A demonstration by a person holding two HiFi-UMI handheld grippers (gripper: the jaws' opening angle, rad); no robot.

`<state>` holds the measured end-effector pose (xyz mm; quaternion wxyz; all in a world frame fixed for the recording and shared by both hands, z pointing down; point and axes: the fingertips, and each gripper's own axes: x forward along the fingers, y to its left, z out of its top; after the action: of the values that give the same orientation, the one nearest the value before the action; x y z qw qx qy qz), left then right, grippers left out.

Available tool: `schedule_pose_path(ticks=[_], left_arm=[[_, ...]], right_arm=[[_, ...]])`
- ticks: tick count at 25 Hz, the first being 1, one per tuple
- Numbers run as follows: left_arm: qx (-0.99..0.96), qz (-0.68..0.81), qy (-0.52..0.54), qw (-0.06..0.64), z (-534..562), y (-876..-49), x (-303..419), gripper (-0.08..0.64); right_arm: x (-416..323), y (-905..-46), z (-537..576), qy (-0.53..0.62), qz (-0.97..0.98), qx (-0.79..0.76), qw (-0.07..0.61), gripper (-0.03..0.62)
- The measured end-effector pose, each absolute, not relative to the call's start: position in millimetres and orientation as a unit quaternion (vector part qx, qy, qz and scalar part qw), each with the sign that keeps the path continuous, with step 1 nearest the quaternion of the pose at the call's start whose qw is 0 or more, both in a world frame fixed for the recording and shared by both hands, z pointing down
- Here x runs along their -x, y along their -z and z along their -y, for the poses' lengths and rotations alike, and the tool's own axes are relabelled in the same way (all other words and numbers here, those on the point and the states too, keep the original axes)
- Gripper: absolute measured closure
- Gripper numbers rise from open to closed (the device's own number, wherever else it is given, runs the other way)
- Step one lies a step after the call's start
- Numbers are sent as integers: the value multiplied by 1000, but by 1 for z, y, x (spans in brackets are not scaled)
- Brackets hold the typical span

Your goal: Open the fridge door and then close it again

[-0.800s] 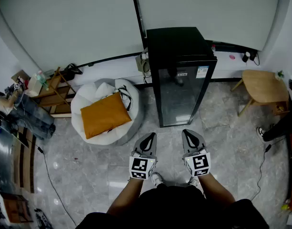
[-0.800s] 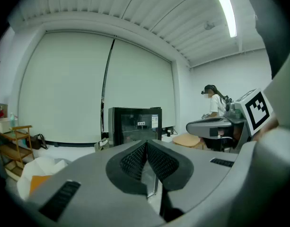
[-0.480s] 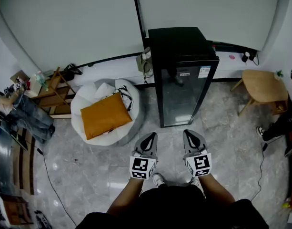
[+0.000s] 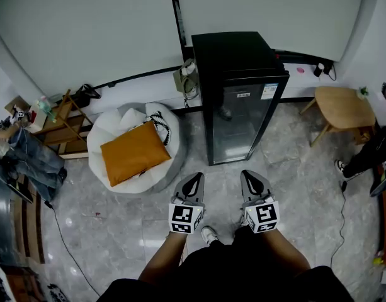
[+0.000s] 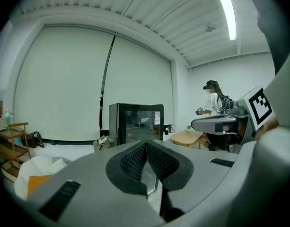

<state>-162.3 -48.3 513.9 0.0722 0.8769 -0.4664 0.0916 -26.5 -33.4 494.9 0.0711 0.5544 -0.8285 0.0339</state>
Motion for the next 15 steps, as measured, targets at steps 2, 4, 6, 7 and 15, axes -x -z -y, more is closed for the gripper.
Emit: schedule_pose_path(ticks=[2, 4, 6, 7, 15], left_arm=[[-876, 467, -94, 76, 57, -518, 163, 537], [-876, 467, -97, 79, 66, -521, 162, 537], [-874, 468, -99, 80, 75, -522, 161, 537], [-873, 470, -100, 81, 80, -523, 160, 537], [-864, 483, -124, 75, 127, -535, 156, 537]], right_arm=[[26, -498, 39, -38, 829, -554, 75, 577], [25, -501, 45, -43, 829, -552, 81, 577], [23, -504, 51, -49, 830, -549, 88, 577], [23, -505, 55, -51, 831, -546, 92, 577], [20, -520, 99, -69, 843, -526, 92, 577]])
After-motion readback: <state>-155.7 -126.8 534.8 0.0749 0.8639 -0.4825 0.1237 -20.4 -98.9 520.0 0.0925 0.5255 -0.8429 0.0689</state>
